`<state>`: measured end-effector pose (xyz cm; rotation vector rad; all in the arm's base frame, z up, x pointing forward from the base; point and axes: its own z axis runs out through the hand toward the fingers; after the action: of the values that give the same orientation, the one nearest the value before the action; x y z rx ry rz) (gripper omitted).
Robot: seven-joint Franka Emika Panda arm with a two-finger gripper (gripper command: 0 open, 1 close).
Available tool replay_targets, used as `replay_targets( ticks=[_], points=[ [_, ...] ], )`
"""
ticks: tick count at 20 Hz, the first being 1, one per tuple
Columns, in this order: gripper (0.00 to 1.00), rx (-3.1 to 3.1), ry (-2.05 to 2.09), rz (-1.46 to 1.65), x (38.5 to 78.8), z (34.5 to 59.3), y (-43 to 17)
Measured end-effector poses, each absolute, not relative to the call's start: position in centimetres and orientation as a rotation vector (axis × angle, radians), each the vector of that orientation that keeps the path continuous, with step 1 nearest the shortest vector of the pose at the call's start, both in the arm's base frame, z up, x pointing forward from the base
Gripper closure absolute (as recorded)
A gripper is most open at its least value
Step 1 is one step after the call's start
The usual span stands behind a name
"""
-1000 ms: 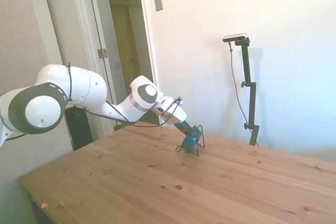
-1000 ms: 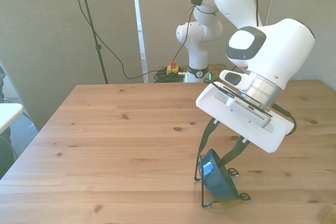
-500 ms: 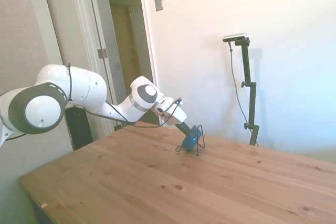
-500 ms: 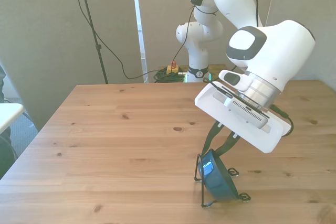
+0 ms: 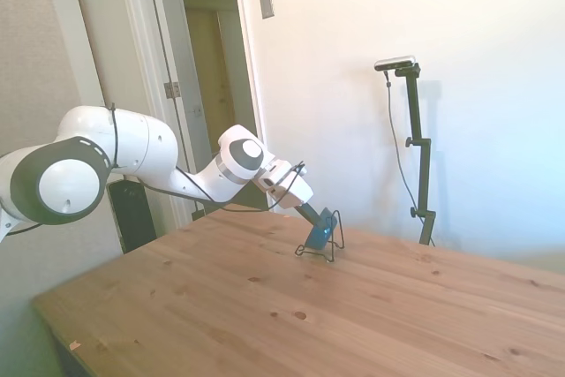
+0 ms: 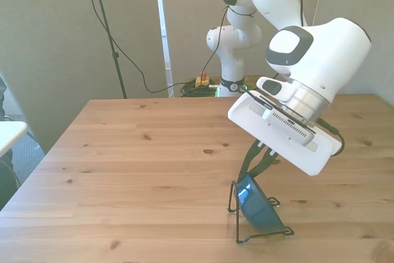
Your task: Unload the bowl
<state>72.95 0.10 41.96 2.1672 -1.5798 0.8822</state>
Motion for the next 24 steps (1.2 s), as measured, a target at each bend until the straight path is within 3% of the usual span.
replay_targets(
  ticks=[6, 10, 13, 18, 24],
  points=[
    [1.0, 2.206, -1.583, 0.917, 72.6, 44.1, 1.8],
    [1.0, 2.399, -1.517, 0.966, 71.1, 45.1, 7.1],
    [1.0, 2.592, -1.432, 0.854, 67.4, 44.4, 10.1],
    [1.0, 2.84, -1.329, 0.611, 62.9, 42.7, 8.0],
    [1.0, 3.026, -1.3, 0.368, 62.2, 40.3, 4.1]
  ],
)
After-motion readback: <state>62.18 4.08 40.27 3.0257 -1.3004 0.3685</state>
